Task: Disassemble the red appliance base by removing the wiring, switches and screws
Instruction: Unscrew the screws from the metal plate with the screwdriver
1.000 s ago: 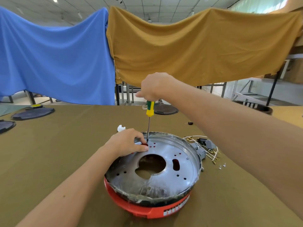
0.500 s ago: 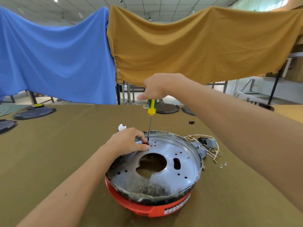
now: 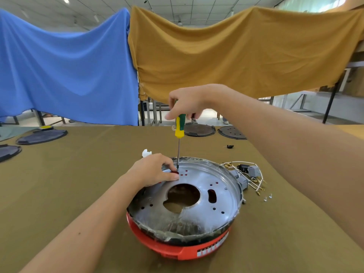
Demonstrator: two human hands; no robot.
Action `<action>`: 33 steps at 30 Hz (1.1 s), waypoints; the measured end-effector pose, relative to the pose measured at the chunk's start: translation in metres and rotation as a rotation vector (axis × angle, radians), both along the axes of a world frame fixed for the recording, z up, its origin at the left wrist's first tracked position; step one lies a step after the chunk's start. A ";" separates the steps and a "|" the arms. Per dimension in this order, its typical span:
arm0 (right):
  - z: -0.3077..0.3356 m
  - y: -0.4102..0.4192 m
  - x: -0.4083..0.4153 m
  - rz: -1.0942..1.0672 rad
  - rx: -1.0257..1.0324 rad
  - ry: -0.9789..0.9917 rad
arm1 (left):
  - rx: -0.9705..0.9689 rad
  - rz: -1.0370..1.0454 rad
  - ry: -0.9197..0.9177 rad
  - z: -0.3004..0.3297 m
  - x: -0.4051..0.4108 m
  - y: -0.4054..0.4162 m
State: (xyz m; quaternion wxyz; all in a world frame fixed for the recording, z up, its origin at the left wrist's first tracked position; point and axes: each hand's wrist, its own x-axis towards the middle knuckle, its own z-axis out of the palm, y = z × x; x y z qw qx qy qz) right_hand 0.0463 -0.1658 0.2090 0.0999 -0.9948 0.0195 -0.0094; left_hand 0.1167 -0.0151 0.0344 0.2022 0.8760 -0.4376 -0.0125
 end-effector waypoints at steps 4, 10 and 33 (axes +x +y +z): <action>-0.003 0.005 0.005 -0.101 -0.498 -0.132 | -0.001 0.002 0.003 0.000 0.000 -0.001; 0.012 0.005 -0.001 0.109 -0.051 0.061 | 0.009 -0.016 -0.007 0.001 -0.001 -0.001; 0.006 0.006 -0.009 0.052 -0.041 0.030 | 0.010 -0.001 -0.001 -0.001 0.003 -0.001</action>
